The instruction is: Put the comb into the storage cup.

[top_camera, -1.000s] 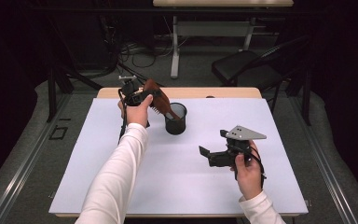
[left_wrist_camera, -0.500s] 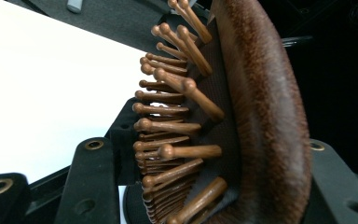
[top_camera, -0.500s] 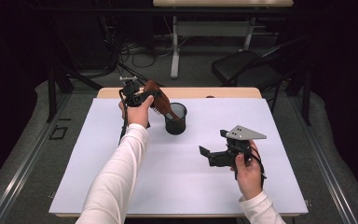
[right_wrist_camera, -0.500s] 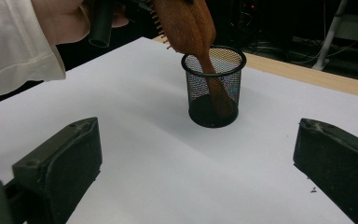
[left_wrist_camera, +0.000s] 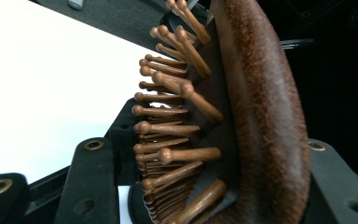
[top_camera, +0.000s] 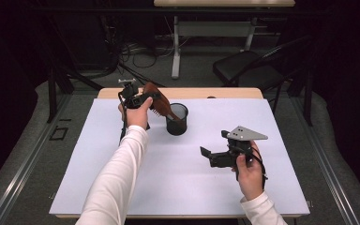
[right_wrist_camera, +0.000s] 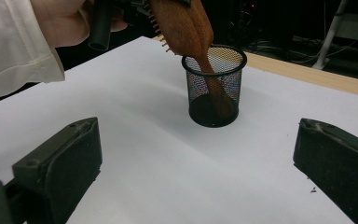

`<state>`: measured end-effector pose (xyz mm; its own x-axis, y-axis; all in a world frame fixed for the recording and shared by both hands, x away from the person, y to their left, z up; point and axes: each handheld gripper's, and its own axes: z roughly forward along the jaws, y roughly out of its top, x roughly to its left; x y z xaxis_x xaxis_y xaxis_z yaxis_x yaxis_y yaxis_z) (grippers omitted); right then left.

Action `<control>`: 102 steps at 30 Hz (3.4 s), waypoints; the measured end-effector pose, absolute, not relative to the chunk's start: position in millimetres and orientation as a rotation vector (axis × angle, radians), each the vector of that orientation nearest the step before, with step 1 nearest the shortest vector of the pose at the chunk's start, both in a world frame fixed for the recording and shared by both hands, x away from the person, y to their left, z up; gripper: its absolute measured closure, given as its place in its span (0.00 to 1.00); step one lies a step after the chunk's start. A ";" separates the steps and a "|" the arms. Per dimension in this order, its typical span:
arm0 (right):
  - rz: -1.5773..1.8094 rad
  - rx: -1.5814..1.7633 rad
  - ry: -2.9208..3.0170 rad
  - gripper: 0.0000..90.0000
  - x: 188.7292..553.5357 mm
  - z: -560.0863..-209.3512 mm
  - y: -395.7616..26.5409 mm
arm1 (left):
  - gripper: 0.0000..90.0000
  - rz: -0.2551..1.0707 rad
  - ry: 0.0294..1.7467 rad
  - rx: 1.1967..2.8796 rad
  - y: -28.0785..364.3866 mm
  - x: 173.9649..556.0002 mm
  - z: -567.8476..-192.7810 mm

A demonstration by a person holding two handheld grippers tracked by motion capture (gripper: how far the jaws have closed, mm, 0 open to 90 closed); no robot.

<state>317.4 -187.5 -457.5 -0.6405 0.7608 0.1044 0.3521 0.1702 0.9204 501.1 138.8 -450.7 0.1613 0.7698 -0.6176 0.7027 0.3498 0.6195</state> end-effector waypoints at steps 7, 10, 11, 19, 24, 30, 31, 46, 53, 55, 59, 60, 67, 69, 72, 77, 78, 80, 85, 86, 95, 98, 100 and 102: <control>1.464 1.053 2.074 0.01 317.4 -457.7 -187.2 | 0.52 0.074 1.551 1.368 140.6 501.0 -452.4; 1.464 1.055 2.075 0.01 317.3 -457.6 -187.1 | 0.52 0.074 1.546 1.365 140.8 501.0 -453.0; 1.465 1.055 2.074 0.01 317.3 -457.7 -187.0 | 0.52 0.075 1.544 1.361 140.8 501.0 -453.5; 1.464 1.053 2.073 0.01 317.5 -458.0 -186.9 | 0.51 0.076 1.529 1.347 142.0 500.3 -456.1; 1.458 1.051 2.077 0.01 317.5 -458.3 -186.3 | 0.49 0.070 1.527 1.341 142.5 500.2 -457.0; 1.457 1.054 2.078 0.01 317.5 -458.6 -186.2 | 0.49 0.066 1.527 1.339 143.1 500.4 -456.8; 1.456 1.053 2.079 0.02 317.5 -458.7 -186.2 | 0.49 0.069 1.525 1.340 143.6 500.2 -456.6; 1.458 1.058 2.084 0.02 317.7 -459.3 -185.8 | 0.36 0.106 1.498 1.275 146.8 500.0 -453.3; 1.455 1.057 2.085 0.02 318.0 -459.6 -185.8 | 0.33 0.125 1.502 1.272 150.0 499.9 -452.3; 1.457 1.057 2.084 0.02 317.8 -459.6 -185.6 | 0.33 0.130 1.502 1.274 150.6 499.7 -451.9; 1.454 1.057 2.083 0.02 318.0 -459.6 -185.7 | 0.33 0.132 1.501 1.268 151.3 499.1 -450.8; 1.455 1.057 2.083 0.02 318.0 -459.7 -185.6 | 0.33 0.134 1.499 1.268 151.7 499.1 -450.5; 1.453 1.055 2.085 0.03 318.1 -460.1 -185.1 | 0.33 0.140 1.496 1.260 154.3 497.6 -447.4; 1.452 1.054 2.085 0.02 318.2 -460.2 -185.0 | 0.33 0.146 1.491 1.258 155.8 497.1 -446.0; 1.451 1.052 2.087 0.03 318.3 -460.4 -184.8 | 0.33 0.154 1.486 1.248 158.3 496.1 -443.2; 1.450 1.053 2.087 0.03 318.2 -460.5 -184.6 | 0.33 0.154 1.482 1.244 162.7 495.0 -437.2; 1.451 1.053 2.087 0.03 318.3 -460.5 -184.6 | 0.33 0.158 1.477 1.244 163.8 494.6 -435.0; 1.450 1.053 2.087 0.03 318.4 -460.5 -184.7 | 0.33 0.170 1.468 1.245 165.2 493.7 -430.0; 1.449 1.055 2.090 0.02 318.1 -460.5 -184.2 | 0.33 0.197 1.455 1.258 167.4 491.6 -420.7; 1.449 1.055 2.090 0.03 318.1 -460.5 -184.1 | 0.33 0.197 1.455 1.251 167.3 491.3 -419.6; 1.447 1.055 2.089 0.03 318.4 -460.7 -184.4 | 0.35 0.194 1.441 1.262 167.2 490.3 -412.7; 1.446 1.055 2.089 0.03 318.5 -460.7 -184.7 | 0.36 0.207 1.438 1.268 168.1 489.6 -410.1; 1.445 1.057 2.089 0.02 318.3 -460.7 -184.6 | 0.36 0.213 1.439 1.270 169.4 489.0 -408.8; 1.445 1.056 2.090 0.02 318.4 -460.8 -184.4 | 0.36 0.226 1.446 1.274 170.6 488.5 -408.0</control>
